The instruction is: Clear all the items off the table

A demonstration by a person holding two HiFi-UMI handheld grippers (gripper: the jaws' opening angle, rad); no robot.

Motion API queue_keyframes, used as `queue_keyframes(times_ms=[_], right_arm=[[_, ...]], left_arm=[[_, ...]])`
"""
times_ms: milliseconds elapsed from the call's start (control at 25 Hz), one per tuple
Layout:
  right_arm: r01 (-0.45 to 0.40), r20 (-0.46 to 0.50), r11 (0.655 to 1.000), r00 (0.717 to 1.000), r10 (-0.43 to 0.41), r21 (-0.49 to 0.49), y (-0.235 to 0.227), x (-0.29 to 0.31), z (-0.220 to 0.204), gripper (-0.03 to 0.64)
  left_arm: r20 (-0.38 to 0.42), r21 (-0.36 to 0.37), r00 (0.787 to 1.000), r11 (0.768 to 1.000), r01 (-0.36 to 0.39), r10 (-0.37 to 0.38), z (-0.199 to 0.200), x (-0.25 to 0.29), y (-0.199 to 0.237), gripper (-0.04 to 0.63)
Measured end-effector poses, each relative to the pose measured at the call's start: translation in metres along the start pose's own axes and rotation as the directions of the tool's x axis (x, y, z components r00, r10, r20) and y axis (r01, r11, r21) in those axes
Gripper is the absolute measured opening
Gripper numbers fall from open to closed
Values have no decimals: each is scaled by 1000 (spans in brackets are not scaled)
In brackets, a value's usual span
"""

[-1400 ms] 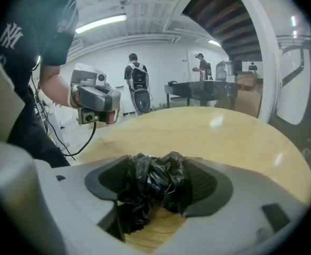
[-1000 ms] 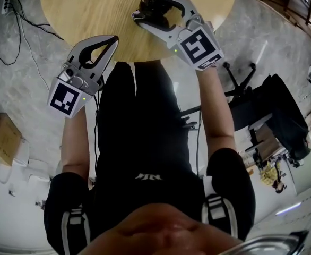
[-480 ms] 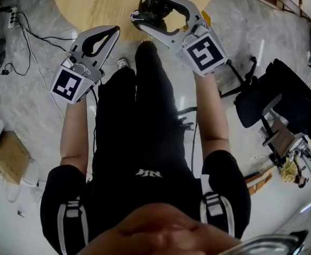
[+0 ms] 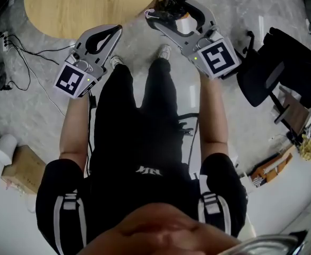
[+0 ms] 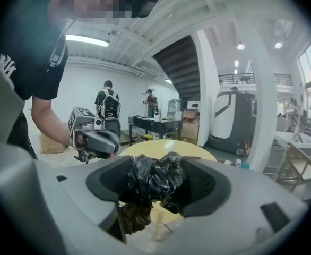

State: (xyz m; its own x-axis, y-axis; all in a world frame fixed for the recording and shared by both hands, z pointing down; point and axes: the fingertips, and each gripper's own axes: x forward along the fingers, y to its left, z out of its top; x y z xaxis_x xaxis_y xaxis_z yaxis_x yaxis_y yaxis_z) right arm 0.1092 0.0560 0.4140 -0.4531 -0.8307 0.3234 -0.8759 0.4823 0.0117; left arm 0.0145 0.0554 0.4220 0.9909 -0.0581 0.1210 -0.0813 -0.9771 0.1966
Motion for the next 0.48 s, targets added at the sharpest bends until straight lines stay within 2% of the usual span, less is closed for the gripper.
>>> queue_keyframes(times_ms=[120, 240, 480], right_arm=[[38, -16, 998, 999, -37, 47, -43, -66, -45, 322], [48, -28, 997, 999, -46, 67, -49, -69, -56, 322], [24, -30, 997, 999, -22, 67, -63, -84, -77, 322]], left_arm=[[-10, 1, 999, 999, 37, -37, -17, 73, -39, 12], [-32, 22, 999, 999, 43, -42, -23, 79, -31, 12], [-65, -1, 998, 1000, -26, 26, -36, 91, -31, 12]])
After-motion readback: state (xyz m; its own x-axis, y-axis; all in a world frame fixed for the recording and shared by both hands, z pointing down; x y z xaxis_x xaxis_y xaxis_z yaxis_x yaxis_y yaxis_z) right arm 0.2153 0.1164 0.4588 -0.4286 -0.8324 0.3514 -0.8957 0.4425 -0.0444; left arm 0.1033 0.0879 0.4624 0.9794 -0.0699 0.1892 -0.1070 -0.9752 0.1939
